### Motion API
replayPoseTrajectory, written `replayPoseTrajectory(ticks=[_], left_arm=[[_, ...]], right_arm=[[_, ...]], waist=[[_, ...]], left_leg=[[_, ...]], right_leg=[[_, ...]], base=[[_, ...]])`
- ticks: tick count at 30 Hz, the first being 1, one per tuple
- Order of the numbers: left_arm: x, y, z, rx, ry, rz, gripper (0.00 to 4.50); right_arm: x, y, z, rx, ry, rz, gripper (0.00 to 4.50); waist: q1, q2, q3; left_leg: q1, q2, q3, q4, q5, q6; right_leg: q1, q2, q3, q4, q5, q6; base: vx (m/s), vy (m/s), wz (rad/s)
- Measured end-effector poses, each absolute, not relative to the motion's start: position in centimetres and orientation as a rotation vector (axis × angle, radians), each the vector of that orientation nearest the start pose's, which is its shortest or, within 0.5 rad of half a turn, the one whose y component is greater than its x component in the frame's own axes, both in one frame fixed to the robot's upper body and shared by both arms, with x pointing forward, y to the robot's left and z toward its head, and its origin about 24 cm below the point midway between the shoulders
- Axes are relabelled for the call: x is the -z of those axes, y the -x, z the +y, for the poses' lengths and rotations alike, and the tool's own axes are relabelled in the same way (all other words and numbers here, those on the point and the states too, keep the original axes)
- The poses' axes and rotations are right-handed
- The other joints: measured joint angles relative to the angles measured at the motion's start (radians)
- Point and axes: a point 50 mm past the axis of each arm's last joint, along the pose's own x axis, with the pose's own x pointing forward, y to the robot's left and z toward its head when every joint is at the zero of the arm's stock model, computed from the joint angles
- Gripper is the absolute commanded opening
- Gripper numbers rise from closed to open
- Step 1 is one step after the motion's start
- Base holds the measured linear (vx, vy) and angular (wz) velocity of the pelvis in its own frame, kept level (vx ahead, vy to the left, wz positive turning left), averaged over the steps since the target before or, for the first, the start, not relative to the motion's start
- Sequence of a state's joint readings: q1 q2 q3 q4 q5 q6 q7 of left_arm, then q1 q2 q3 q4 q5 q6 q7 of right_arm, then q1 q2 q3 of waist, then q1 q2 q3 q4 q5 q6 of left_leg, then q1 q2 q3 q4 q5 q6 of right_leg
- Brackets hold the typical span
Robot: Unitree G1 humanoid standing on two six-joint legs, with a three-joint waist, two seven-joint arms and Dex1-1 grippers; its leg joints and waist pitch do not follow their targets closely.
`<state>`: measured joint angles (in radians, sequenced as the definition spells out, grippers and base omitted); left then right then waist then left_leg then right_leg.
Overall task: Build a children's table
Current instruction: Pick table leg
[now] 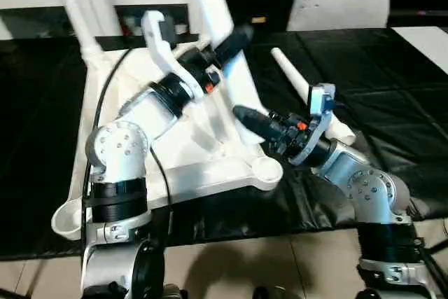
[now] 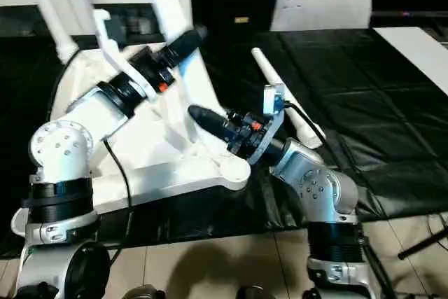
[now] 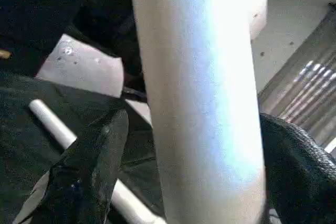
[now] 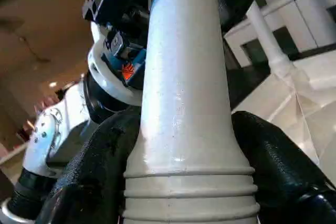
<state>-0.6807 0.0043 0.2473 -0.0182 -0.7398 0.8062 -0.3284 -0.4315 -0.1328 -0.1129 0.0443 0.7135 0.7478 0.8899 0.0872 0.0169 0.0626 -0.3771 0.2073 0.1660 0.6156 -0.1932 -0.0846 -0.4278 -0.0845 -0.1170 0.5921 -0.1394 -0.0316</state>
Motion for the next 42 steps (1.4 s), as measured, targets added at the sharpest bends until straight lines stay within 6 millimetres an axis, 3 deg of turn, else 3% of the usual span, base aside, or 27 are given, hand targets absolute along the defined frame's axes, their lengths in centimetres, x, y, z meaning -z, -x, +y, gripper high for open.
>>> replayPoseTrajectory(ticks=[3,13,22,42], left_arm=[[-18.6,-32.6,9.6,0.799,0.588,0.0,3.56],[-18.9,-32.0,9.1,0.848,0.442,-0.096,3.56],[-18.6,-32.2,9.5,0.814,0.269,-0.138,3.56],[-17.9,-32.3,9.6,0.769,0.257,-0.136,3.56]], right_arm=[[-12.1,-29.4,-10.8,-1.154,-0.626,0.101,2.68],[-11.8,-29.7,-10.8,-1.132,-0.514,0.099,2.68],[-11.5,-29.7,-10.4,-1.133,-0.46,0.101,2.68],[-10.8,-29.9,-10.2,-1.101,-0.406,0.1,2.67]], waist=[[0.001,0.0,0.0],[-0.001,0.0,0.0],[-0.001,0.001,-0.001],[-0.001,0.004,0.0]], left_leg=[[0.0,0.0,-0.001,0.0,0.0,0.0],[0.009,0.0,-0.001,-0.003,0.001,0.0],[0.009,0.0,-0.001,-0.008,0.001,0.0],[0.009,0.0,0.0,-0.009,0.001,0.0]], right_leg=[[0.0,0.0,-0.001,0.0,0.0,0.0],[0.013,-0.001,-0.003,-0.008,0.002,0.003],[0.013,-0.001,-0.003,-0.012,0.002,0.003],[0.013,-0.001,-0.003,-0.012,0.003,0.002]], base=[[0.0,0.0,0.0],[0.0,0.0,0.0],[0.0,0.0,0.0],[0.0,0.0,0.0]])
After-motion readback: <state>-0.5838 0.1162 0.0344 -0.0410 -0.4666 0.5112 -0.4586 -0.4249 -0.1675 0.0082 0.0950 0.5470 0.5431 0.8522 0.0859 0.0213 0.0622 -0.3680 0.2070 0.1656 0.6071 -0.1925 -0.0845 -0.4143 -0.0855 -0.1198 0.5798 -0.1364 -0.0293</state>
